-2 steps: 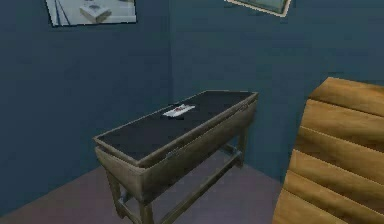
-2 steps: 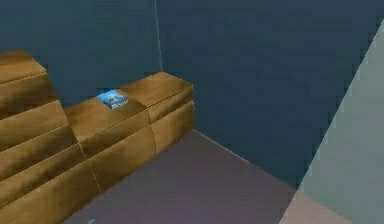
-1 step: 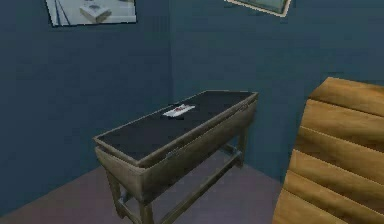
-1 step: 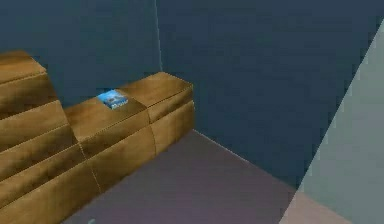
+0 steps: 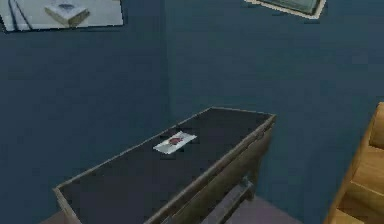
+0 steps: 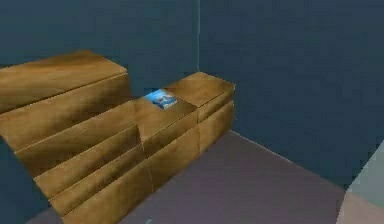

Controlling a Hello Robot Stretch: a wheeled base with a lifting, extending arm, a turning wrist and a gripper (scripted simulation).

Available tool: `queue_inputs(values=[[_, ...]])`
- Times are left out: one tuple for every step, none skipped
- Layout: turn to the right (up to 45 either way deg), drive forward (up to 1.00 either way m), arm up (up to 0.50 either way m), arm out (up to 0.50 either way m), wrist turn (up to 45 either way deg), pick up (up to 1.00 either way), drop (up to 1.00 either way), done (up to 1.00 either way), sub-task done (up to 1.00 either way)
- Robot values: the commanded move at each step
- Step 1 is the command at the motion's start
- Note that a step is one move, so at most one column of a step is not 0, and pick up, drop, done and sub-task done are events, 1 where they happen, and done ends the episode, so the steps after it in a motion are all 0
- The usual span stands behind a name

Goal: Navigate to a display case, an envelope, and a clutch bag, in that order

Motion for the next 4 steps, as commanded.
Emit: queue_inputs(values=[[0.0,0.00,0.00,0.00,0.0,0.00,0.00,0.00,1.00],[-45.0,0.00,0.00,0.00,0.0,0.00,0.00,0.00,0.00],[-45.0,0.00,0.00,0.00,0.0,0.00,0.00,0.00,0.00],[-45.0,0.00,0.00,0.00,0.0,0.00,0.00,0.00,0.00]])
